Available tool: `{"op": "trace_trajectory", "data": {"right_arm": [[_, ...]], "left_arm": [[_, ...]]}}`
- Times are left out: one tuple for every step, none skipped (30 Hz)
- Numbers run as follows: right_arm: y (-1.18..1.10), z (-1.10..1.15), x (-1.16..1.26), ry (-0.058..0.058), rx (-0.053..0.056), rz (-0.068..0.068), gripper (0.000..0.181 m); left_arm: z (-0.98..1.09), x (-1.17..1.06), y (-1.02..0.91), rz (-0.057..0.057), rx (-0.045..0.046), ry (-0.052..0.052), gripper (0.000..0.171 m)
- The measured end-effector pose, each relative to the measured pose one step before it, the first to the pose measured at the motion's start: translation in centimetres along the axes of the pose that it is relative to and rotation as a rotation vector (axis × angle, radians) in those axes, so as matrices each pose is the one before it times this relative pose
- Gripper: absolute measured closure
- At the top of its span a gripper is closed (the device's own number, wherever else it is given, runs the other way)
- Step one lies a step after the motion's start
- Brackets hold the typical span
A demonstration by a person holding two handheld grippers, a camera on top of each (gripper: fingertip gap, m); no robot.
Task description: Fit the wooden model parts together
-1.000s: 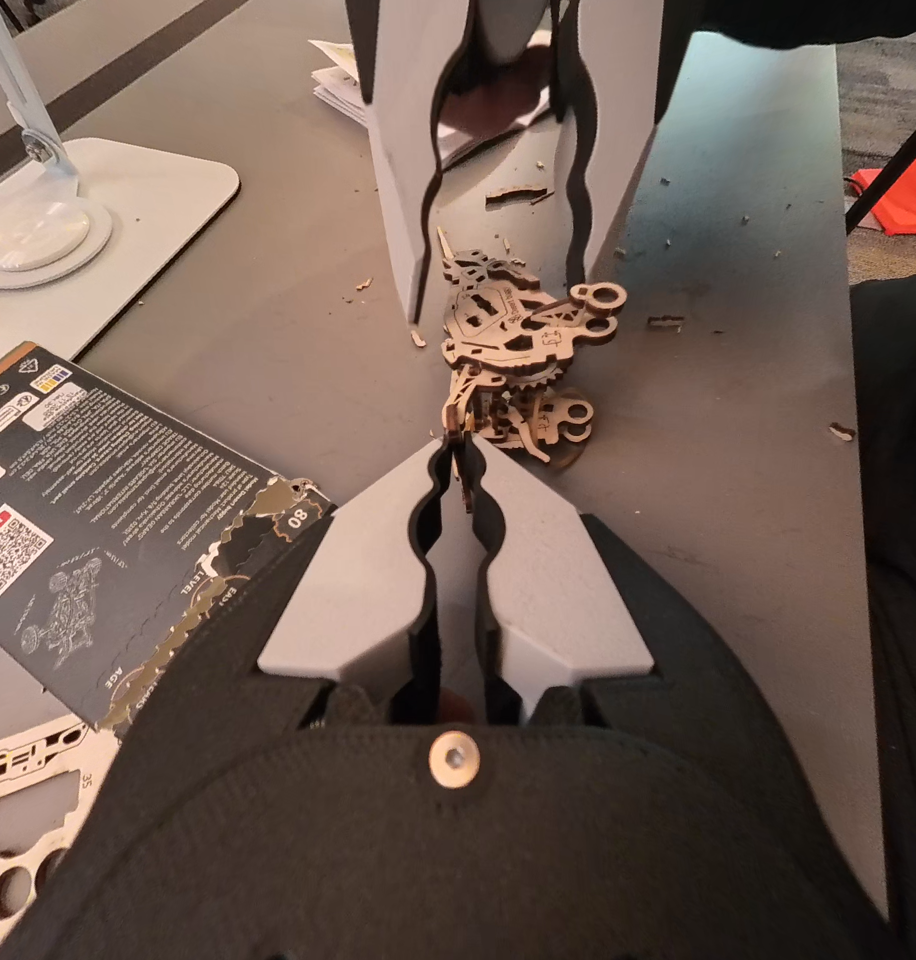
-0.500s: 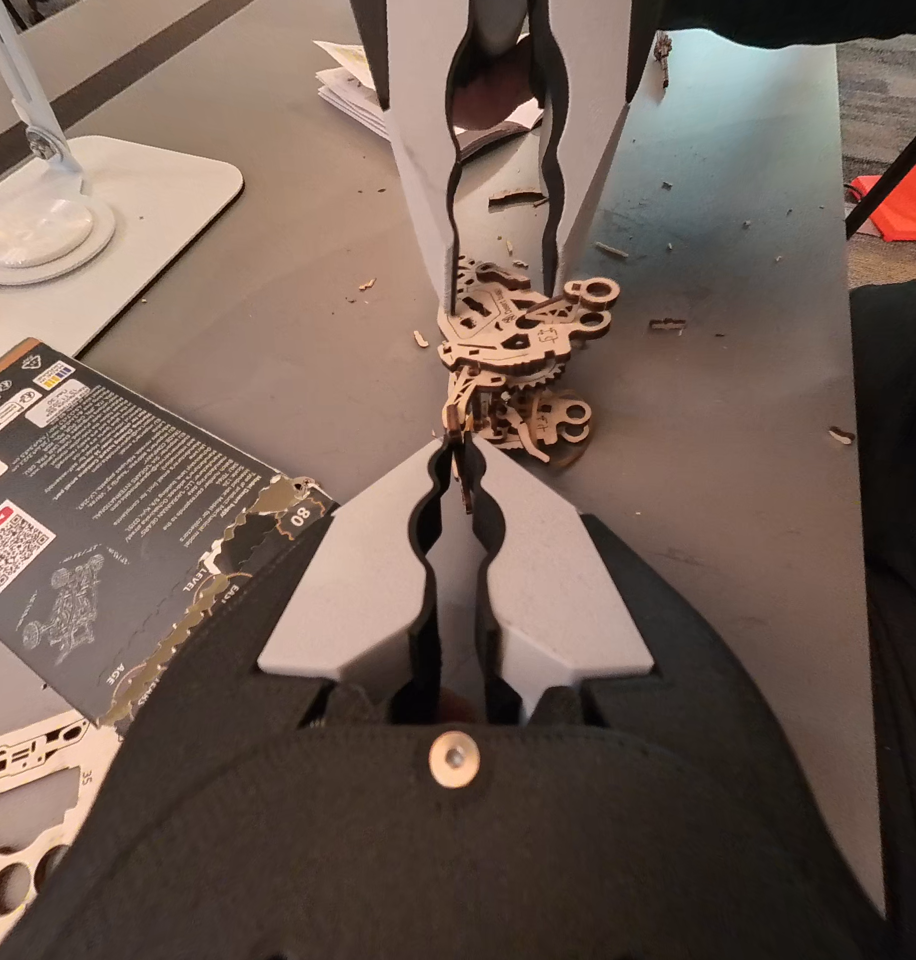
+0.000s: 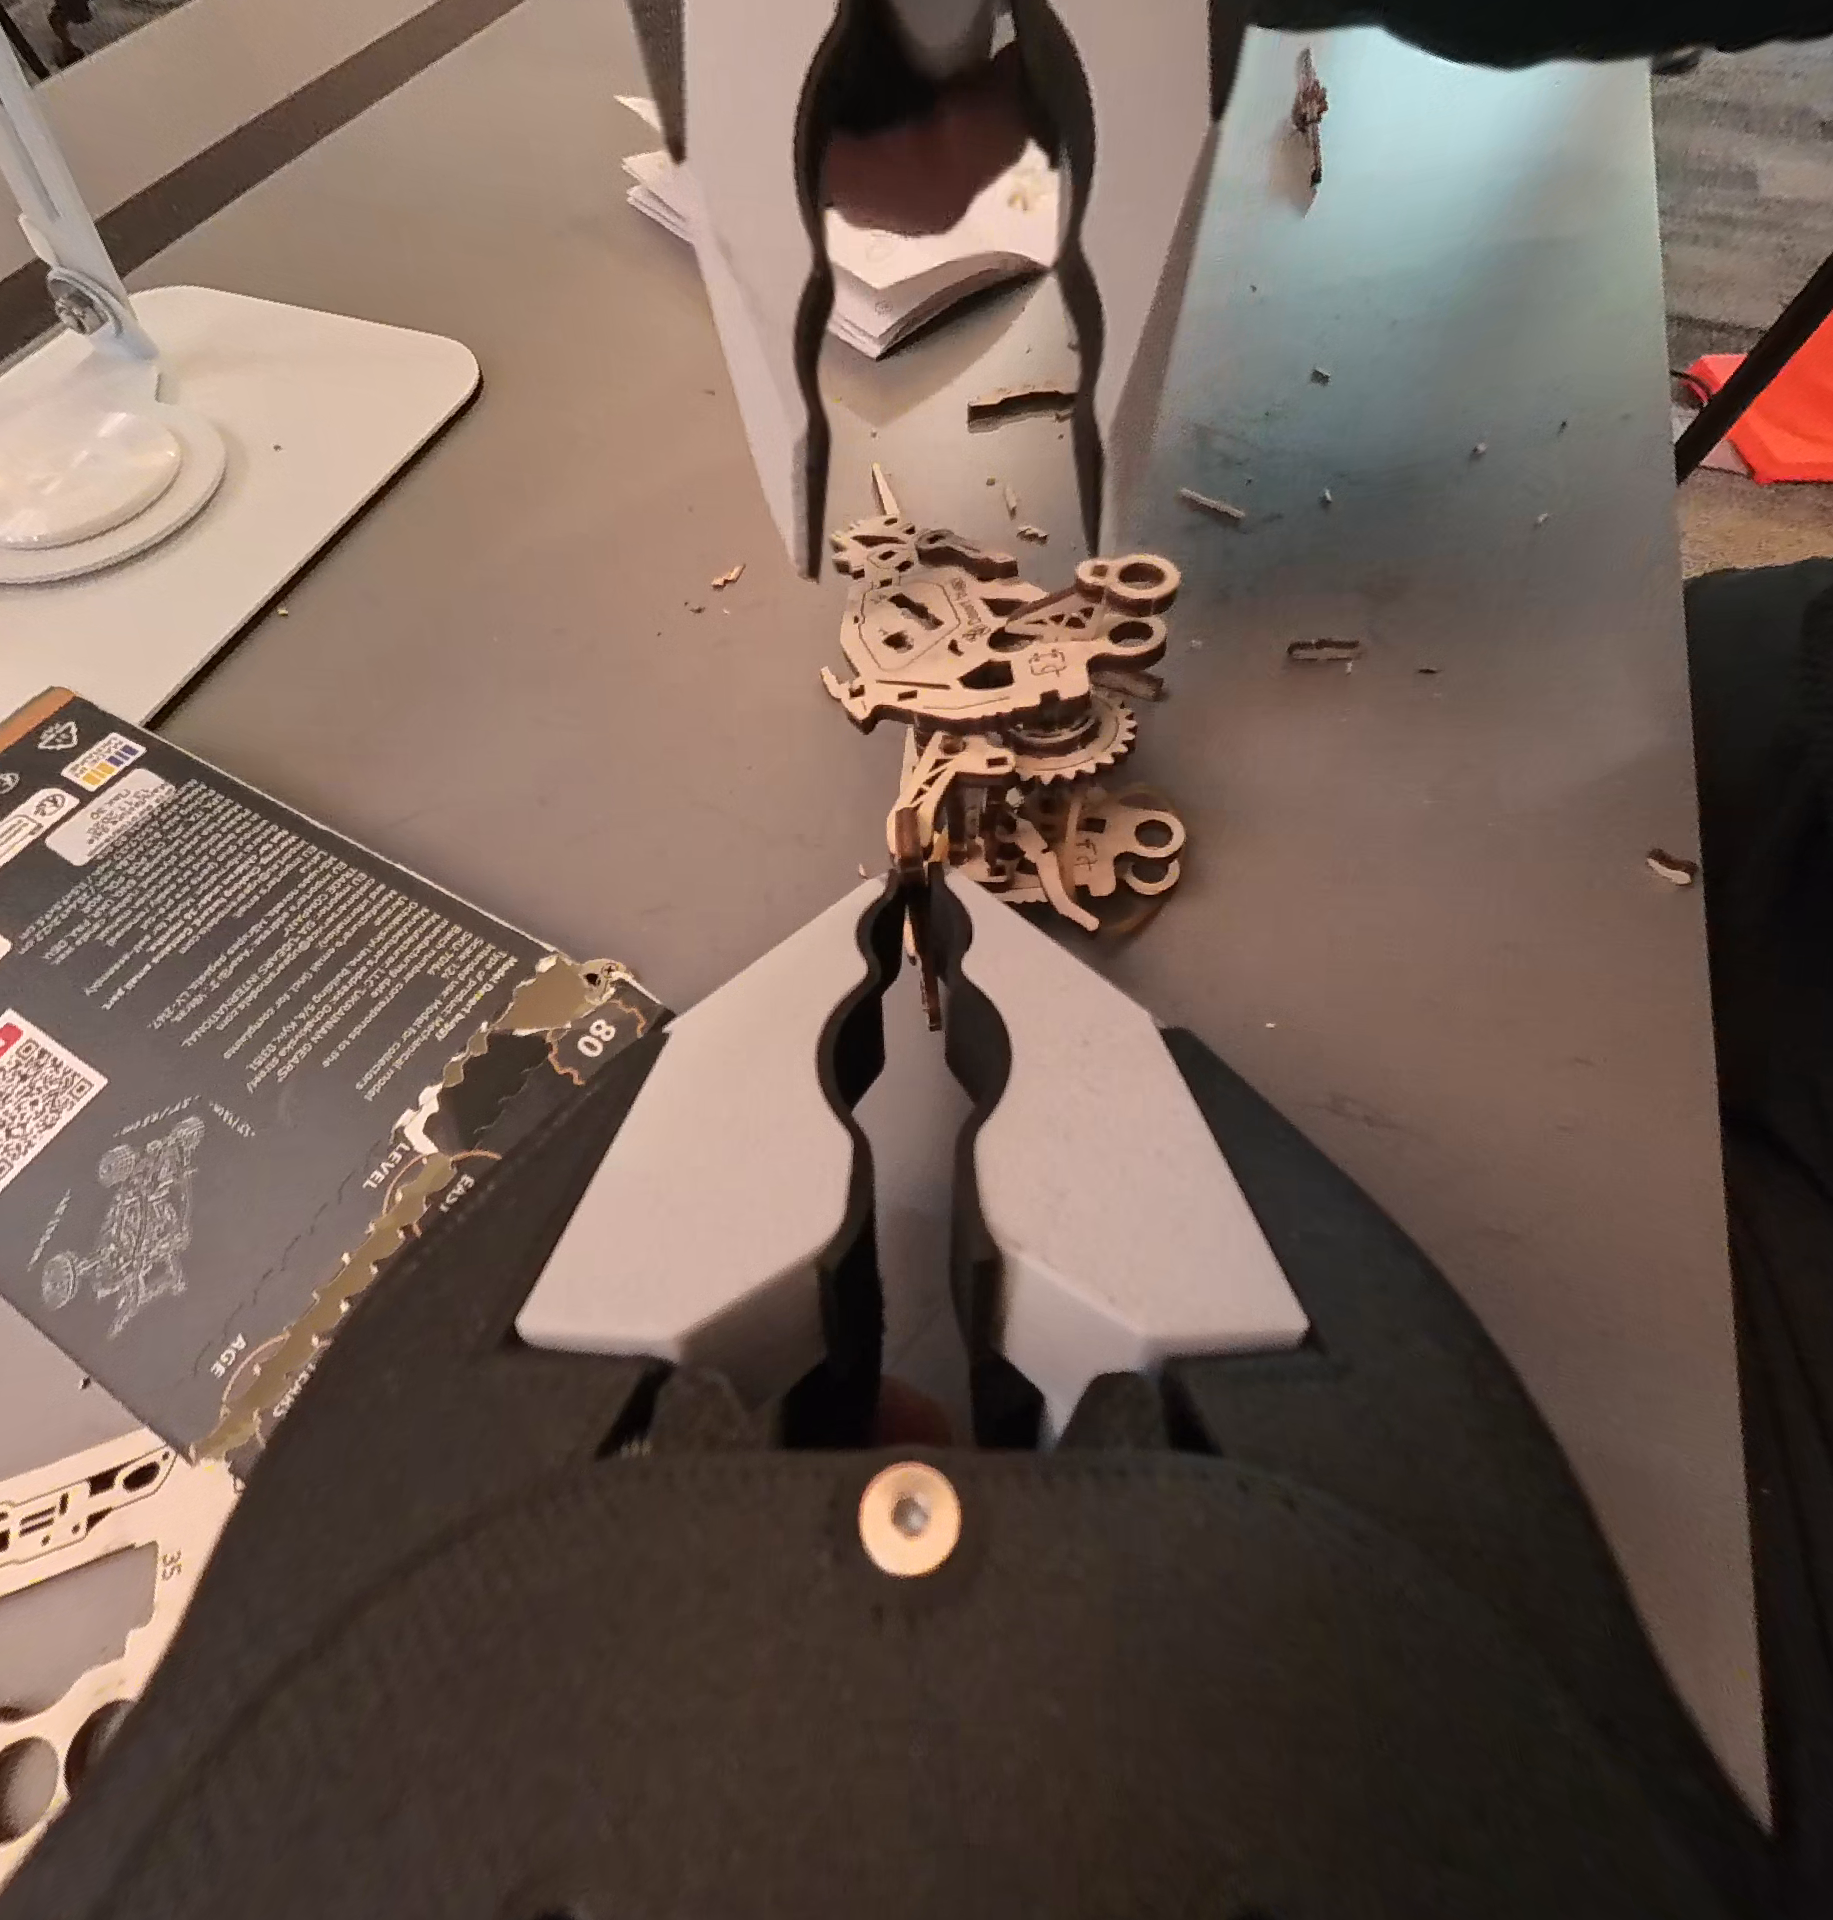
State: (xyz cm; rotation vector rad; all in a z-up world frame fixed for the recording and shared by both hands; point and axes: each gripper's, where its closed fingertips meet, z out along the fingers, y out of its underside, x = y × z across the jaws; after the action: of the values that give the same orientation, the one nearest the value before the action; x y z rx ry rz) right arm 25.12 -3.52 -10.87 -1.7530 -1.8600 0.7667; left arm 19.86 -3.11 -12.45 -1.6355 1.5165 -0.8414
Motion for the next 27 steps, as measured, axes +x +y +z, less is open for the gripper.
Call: {"op": "trace_trajectory", "data": {"right_arm": [[0.067,-0.099,0.090,-0.0271,-0.0012,0.0008,0.129],[0.194,-0.044,0.055,-0.0334,-0.0071,0.0058,0.129],[0.264,0.024,0.003,-0.0349,-0.0112,0.0025,0.129],[0.169,0.085,0.119,-0.0250,-0.0052,-0.0016,0.130],[0.081,0.139,-0.030,-0.0330,-0.0001,0.0007,0.133],[0.119,0.187,-0.015,-0.0300,-0.0044,0.0025,0.133],[0.146,0.181,0.159,-0.0131,-0.0102,-0.0005,0.135],[0.105,0.132,0.074,-0.0111,-0.0107,-0.0062,0.137],[-0.008,0.121,-0.045,-0.0140,-0.0039,-0.0074,0.141],[-0.065,0.096,-0.076,-0.0157,0.0011,-0.0027,0.144],[-0.021,0.065,-0.067,-0.0132,0.0007,-0.0018,0.146],[-0.031,-0.004,0.020,-0.0028,0.0019,-0.0046,0.146],[-0.064,-0.081,0.041,0.0004,0.0038,-0.0012,0.146],[-0.138,-0.117,-0.047,-0.0026,0.0085,0.0020,0.146],[-0.208,-0.148,-0.076,-0.0013,0.0115,-0.0012,0.146],[-0.202,-0.159,-0.056,0.0008,0.0104,-0.0016,0.146],[-0.173,-0.133,0.054,0.0049,0.0092,0.0017,0.146],[-0.043,-0.045,0.109,0.0055,0.0014,0.0050,0.146],[0.157,0.043,0.133,0.0079,-0.0117,-0.0002,0.146],[0.175,0.080,0.104,0.0066,-0.0118,-0.0045,0.146],[-0.003,0.103,-0.084,-0.0063,-0.0029,-0.0005,0.146],[-0.096,0.127,-0.238,-0.0125,0.0005,-0.0055,0.147],[0.013,0.167,-0.270,-0.0089,-0.0093,-0.0136,0.147],[0.039,0.169,-0.031,0.0041,-0.0114,-0.0099,0.147],[-0.016,0.144,-0.041,-0.0019,-0.0058,0.0003,0.147],[0.013,0.086,-0.010,-0.0026,-0.0026,0.0017,0.147],[0.035,0.053,0.064,0.0026,-0.0024,0.0010,0.146]], "left_arm": [[0.001,0.006,-0.003,0.0000,0.00020,0.0004,0.170],[0.007,-0.001,-0.001,-0.0006,-0.00031,0.0003,0.170],[0.000,-0.007,0.000,-0.0002,-0.00005,0.0001,0.170],[0.000,0.009,0.001,-0.0004,-0.00004,0.0004,0.170],[0.005,0.009,0.004,-0.0005,-0.00068,0.0010,0.170],[0.010,0.012,0.012,0.0001,-0.00059,0.0008,0.170],[0.000,0.011,-0.002,0.0005,0.00014,0.0003,0.170],[-0.001,-0.004,0.003,-0.0006,-0.00026,0.0001,0.170],[-0.001,-0.006,0.005,-0.0010,-0.00044,0.0005,0.170],[0.000,0.019,0.000,0.0002,0.00004,0.0015,0.170],[-0.001,0.013,0.001,0.0006,-0.00002,0.0005,0.170],[0.003,0.006,-0.009,0.0008,0.00065,-0.0006,0.170],[-0.013,0.008,-0.006,0.0003,0.00017,0.0000,0.170],[-0.006,0.000,0.001,-0.0004,0.00028,0.0005,0.170],[-0.007,0.001,-0.017,-0.0001,0.00098,0.0001,0.170],[0.003,-0.001,-0.005,0.0000,0.00036,-0.0001,0.170],[-0.001,0.006,0.001,0.0005,-0.00007,-0.0001,0.170],[0.000,0.013,-0.001,0.0003,0.00010,0.0004,0.170],[-0.001,0.005,0.001,0.0002,-0.00004,-0.0002,0.170],[-0.001,0.000,0.002,0.0005,-0.00009,-0.0004,0.170],[0.000,-0.006,0.001,0.0003,-0.00004,-0.0003,0.170],[-0.002,0.006,0.002,0.0001,-0.00014,-0.0002,0.170],[0.006,0.001,-0.001,0.0000,-0.00030,0.0000,0.170],[0.000,-0.010,0.020,-0.0002,-0.00087,-0.0001,0.170],[-0.009,-0.017,-0.010,-0.0013,0.00046,-0.0003,0.170],[-0.020,-0.034,0.009,-0.0027,0.00034,-0.0008,0.171],[-0.009,-0.039,0.031,-0.0027,-0.00137,-0.0006,0.171]]}}
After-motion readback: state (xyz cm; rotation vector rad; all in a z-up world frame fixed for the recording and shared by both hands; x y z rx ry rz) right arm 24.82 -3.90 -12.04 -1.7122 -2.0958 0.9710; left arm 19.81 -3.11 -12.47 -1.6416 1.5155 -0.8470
